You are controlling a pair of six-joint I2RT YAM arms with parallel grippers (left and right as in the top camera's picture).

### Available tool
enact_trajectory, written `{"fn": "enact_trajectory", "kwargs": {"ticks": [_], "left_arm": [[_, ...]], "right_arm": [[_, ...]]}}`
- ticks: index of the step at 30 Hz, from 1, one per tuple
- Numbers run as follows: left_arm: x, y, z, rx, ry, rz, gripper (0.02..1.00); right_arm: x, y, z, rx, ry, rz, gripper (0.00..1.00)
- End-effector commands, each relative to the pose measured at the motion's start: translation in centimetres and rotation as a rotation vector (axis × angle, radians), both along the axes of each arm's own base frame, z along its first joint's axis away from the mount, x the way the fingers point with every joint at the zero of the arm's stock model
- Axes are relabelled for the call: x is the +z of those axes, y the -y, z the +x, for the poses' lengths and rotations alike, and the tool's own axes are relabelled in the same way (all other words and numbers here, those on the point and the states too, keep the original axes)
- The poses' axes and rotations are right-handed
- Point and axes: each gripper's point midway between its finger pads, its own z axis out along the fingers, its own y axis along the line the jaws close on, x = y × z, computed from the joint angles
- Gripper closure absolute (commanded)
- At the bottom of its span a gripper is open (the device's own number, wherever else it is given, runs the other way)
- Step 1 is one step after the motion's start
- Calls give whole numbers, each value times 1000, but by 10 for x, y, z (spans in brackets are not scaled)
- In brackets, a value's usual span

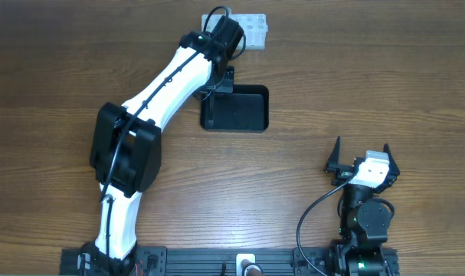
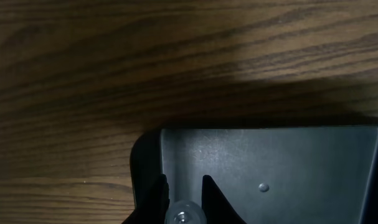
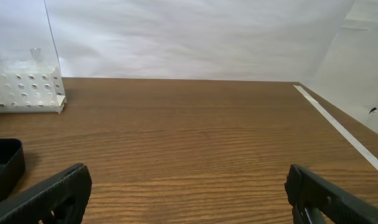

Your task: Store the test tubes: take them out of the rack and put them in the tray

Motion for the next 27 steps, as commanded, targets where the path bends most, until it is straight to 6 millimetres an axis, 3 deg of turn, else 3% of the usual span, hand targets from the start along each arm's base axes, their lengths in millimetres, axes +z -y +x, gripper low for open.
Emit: {"fn": "enact_trajectory", "kwargs": {"ticks": [1, 6, 15, 17, 21, 23, 25, 27], "left_arm": [[-24, -2, -9, 21, -73, 7, 928], [-27, -2, -13, 18, -96, 3, 906], [-22, 1, -13, 16, -90, -17, 776], [-10, 3, -12, 13, -68, -33, 695], [32, 2, -3, 19, 35, -66, 641], [60, 0, 10, 32, 140, -73, 634], [87, -3, 27, 51, 264, -75, 540], [114, -6, 50, 85, 410, -73, 516]], "right_arm": [[-2, 4, -1, -21, -2, -1, 9], [-2, 4, -1, -21, -2, -1, 9], [-2, 4, -1, -21, -2, -1, 9], [-2, 4, -1, -21, -2, -2, 9], [-2, 4, -1, -21, -2, -2, 7], [-2, 4, -1, -21, -2, -1, 7], [-2, 4, -1, -21, -2, -2, 7], [-2, 4, -1, -21, -2, -1, 7]]}}
